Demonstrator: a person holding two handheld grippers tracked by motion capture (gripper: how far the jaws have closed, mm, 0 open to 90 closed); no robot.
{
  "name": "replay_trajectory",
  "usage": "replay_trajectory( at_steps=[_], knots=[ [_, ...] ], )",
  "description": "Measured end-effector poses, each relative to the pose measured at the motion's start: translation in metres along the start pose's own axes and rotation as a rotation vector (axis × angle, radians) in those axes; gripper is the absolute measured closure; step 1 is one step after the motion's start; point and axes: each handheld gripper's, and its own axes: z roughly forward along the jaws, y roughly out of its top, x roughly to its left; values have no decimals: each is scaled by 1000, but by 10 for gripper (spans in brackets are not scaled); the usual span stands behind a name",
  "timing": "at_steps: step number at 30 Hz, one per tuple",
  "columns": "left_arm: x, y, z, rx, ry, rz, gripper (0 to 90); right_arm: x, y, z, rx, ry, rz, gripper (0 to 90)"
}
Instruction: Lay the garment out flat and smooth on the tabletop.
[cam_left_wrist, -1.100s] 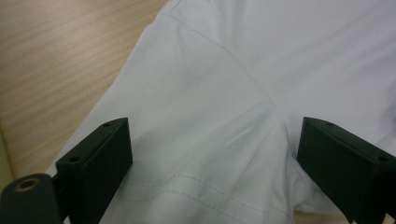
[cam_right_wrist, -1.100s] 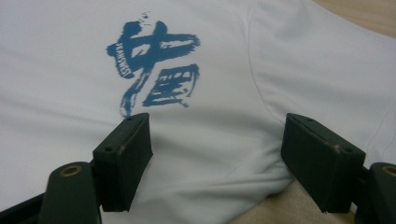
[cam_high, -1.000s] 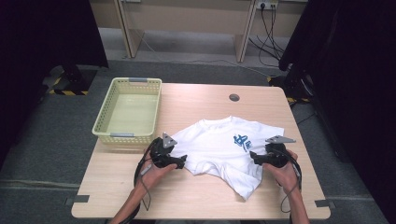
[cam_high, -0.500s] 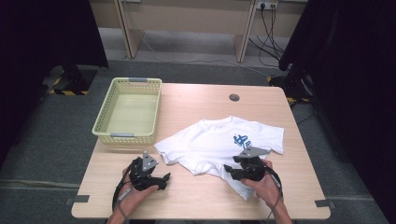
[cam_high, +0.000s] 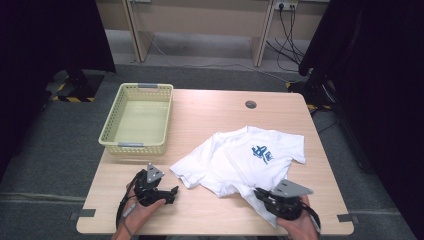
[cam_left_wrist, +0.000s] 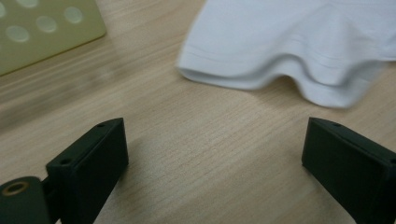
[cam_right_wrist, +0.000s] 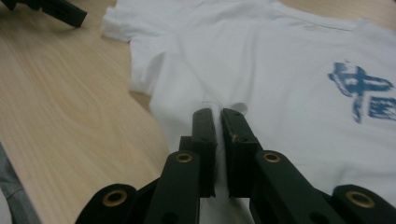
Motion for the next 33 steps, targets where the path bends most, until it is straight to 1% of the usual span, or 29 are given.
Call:
replay_trajectory(
  at_steps=[1, 2, 3, 4, 5, 7, 8, 10, 12, 13, 14, 15, 16, 17, 18, 20, 21, 24, 26, 27, 28, 29, 30, 31, 32, 33],
  knots=[
    [0, 0, 0, 0, 0, 0, 61, -1, -6, -9, -17, -9, 22, 828],
    [0, 0, 0, 0, 0, -1, 61, -2, -11, -17, -35, -10, 41, 788],
    [0, 0, 0, 0, 0, 0, 60, -2, -17, -24, -52, -4, 71, 728],
    [0, 0, 0, 0, 1, -1, 60, -2, -20, -27, -57, 3, 90, 709],
    [0, 0, 0, 0, 1, -1, 60, -3, -24, -30, -56, 2, 100, 701],
    [0, 0, 0, 1, 1, -1, 60, -7, -28, -34, -38, -49, 97, 702],
    [0, 0, 0, 0, 1, -1, 60, -11, -29, -35, -32, -64, 99, 701],
    [0, 0, 0, 0, 1, -1, 60, -16, -30, -36, -29, -76, 115, 679],
    [0, 0, 0, 0, 1, -1, 60, -18, -31, -36, -22, -70, 130, 628],
    [0, 0, 0, 0, 2, -1, 60, -18, -31, -35, -12, -66, 127, 612],
    [0, 0, 0, 1, 2, -1, 60, -17, -31, -32, -1, -68, 121, 613],
    [0, 0, 0, 1, 2, -1, 59, -16, -31, -28, 14, -71, 104, 661],
    [0, 0, 0, 1, 3, -1, 59, -15, -32, -26, 25, -71, 81, 754],
    [0, 0, 0, 1, 2, -1, 59, -14, -34, -22, 32, -59, 55, 819],
    [0, 0, 0, 1, 2, -1, 59, -14, -35, -21, 35, -48, 41, 859],
    [0, 0, 0, 1, 2, -2, 59, -15, -35, -22, 35, -54, 23, 874],
    [0, 0, 0, 0, 2, -2, 59, -16, -36, -26, 31, -70, 18, 876],
    [-1, 0, 0, -1, 11, -4, 59, -24, -39, -41, 2, -112, 38, 877],
    [0, 0, -1, -1, 4, -2, 65, -31, -43, -51, -19, -133, 69, 875],
    [-2, 0, -1, -21, 27, 8, 78, -34, -46, -55, -26, -142, 83, 873],
    [-5, 1, -3, -39, 42, 23, 93, -38, -50, -62, -32, -162, 99, 871],
    [-9, 3, -6, -48, 42, 30, 93, -42, -53, -67, -37, -180, 113, 868],
    [-12, 6, -8, -61, 34, 35, 93, -45, -57, -71, -39, -196, 126, 867],
    [-20, 12, -12, -83, 26, 49, 93, -47, -60, -74, -36, -213, 129, 866],
    [-25, 16, -13, -89, 20, 64, 93, -49, -64, -79, -16, -258, 125, 863],
    [-33, 23, -13, -91, 3, 89, 94, -51, -67, -82, -4, -283, 123, 860]
  ],
)
